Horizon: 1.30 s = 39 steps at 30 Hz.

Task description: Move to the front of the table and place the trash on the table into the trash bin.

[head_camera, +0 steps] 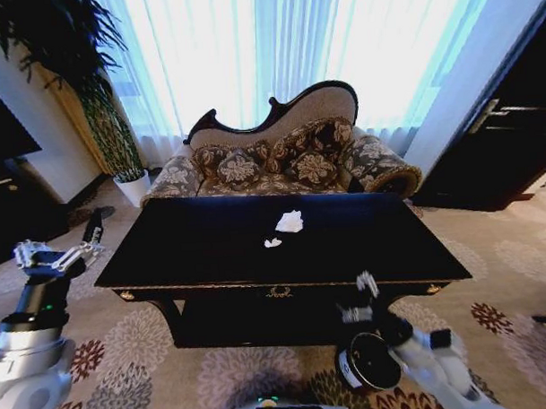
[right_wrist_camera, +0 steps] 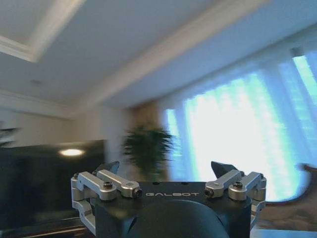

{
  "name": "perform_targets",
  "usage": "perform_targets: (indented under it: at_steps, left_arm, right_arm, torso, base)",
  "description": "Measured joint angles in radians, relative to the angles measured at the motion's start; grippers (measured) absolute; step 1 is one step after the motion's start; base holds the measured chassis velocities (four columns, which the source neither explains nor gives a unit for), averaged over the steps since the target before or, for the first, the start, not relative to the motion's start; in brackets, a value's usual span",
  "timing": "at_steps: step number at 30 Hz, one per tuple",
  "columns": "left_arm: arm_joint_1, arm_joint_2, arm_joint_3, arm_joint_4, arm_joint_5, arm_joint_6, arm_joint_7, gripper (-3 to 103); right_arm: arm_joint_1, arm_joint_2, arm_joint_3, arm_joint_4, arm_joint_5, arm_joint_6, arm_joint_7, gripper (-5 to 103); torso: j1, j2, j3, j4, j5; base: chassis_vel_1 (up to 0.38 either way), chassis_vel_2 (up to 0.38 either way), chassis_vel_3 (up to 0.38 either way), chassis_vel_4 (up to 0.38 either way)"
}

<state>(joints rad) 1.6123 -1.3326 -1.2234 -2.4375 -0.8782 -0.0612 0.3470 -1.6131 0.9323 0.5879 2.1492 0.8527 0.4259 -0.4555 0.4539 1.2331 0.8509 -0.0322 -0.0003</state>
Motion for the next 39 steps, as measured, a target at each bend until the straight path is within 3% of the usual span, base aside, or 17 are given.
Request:
perform_targets:
  at_steps: [1, 3, 4, 5, 6, 10, 13, 18, 26, 29, 34, 39]
  left_arm:
    - [0.001, 0.004, 0.0, -0.003, -0.003, 0.004, -0.001, 100]
    - [0.0, 0.007, -0.001, -0.004, -0.004, 0.006, -0.001, 100]
    - [-0.008, 0.019, -0.002, -0.005, -0.01, 0.017, -0.006, 100]
    - [-0.009, 0.019, -0.002, -0.006, -0.016, 0.019, -0.008, 100]
    - [-0.009, 0.019, -0.002, -0.006, -0.016, 0.019, -0.008, 100]
    - [-0.012, 0.017, 0.004, 0.002, -0.024, 0.02, -0.012, 100]
    - [-0.015, 0.018, 0.011, 0.007, -0.021, 0.02, -0.011, 100]
    - [-0.029, 0.045, 0.024, 0.016, -0.002, 0.023, -0.02, 100]
    - [-0.02, 0.055, 0.025, 0.009, 0.005, 0.033, -0.035, 100]
    - [-0.025, 0.055, 0.029, -0.016, 0.007, 0.047, -0.051, 100]
    - [-0.036, 0.053, 0.031, -0.024, 0.0, 0.057, -0.053, 100]
    - [-0.038, 0.038, 0.042, -0.023, 0.008, 0.057, -0.054, 100]
  right_arm:
    - [0.012, -0.001, -0.001, 0.022, -0.018, -0.025, 0.066, 100]
    - [0.018, -0.002, -0.001, 0.034, -0.028, -0.037, 0.099, 100]
    - [0.05, -0.016, 0.006, 0.098, -0.076, -0.129, 0.252, 100]
    - [0.06, -0.021, 0.006, 0.114, -0.087, -0.157, 0.298, 100]
    - [0.06, -0.021, 0.006, 0.114, -0.087, -0.157, 0.298, 100]
    - [0.123, -0.063, 0.002, 0.154, -0.103, -0.28, 0.501, 100]
    - [0.154, -0.087, 0.0, 0.153, -0.11, -0.31, 0.544, 100]
    - [0.232, -0.138, -0.032, 0.092, -0.152, -0.324, 0.535, 100]
    - [0.412, -0.202, -0.182, -0.03, -0.148, -0.382, 0.529, 100]
    - [0.552, -0.315, -0.306, -0.172, -0.097, -0.397, 0.531, 100]
    - [0.713, -0.401, -0.45, -0.268, -0.032, -0.414, 0.519, 100]
    - [0.903, -0.427, -0.598, -0.315, 0.002, -0.419, 0.507, 100]
  torso:
    - [0.0, 0.0, 0.0, -0.0001, 0.0002]
    - [0.0, 0.0, 0.0, -0.0002, 0.0002]
    - [0.0, 0.0, 0.0, -0.0003, 0.0]
    - [0.0, 0.0, 0.0, -0.0003, 0.0]
    - [0.0, 0.0, 0.0, -0.0003, 0.0]
    - [0.0, 0.0, 0.0, -0.0002, 0.0001]
    - [0.0, 0.0, 0.0, -0.0002, 0.0001]
    - [0.0, 0.0, 0.0, -0.0002, 0.0001]
    - [0.0, 0.0, 0.0, -0.0001, 0.0003]
    - [0.0, 0.0, 0.0, -0.0001, 0.0002]
    - [0.0, 0.0, 0.0, -0.0005, 0.0006]
    - [0.0, 0.0, 0.0, 0.0, -0.0003]
  base:
    - [0.0, 0.0, 0.0, 0.0]
    - [0.0, 0.0, 0.0, 0.0]
    - [0.0, 0.0, 0.0, 0.0]
    - [0.0, 0.0, 0.0, 0.0]
    - [0.0, 0.0, 0.0, 0.0]
    - [0.0, 0.0, 0.0, 0.0]
    - [0.0, 0.0, 0.0, 0.0]
    - [0.0, 0.0, 0.0, 0.0]
    - [0.0, 0.0, 0.0, 0.0]
    - [0.0, 0.0, 0.0, 0.0]
    - [0.0, 0.0, 0.0, 0.0]
    - [0.0, 0.0, 0.0, 0.0]
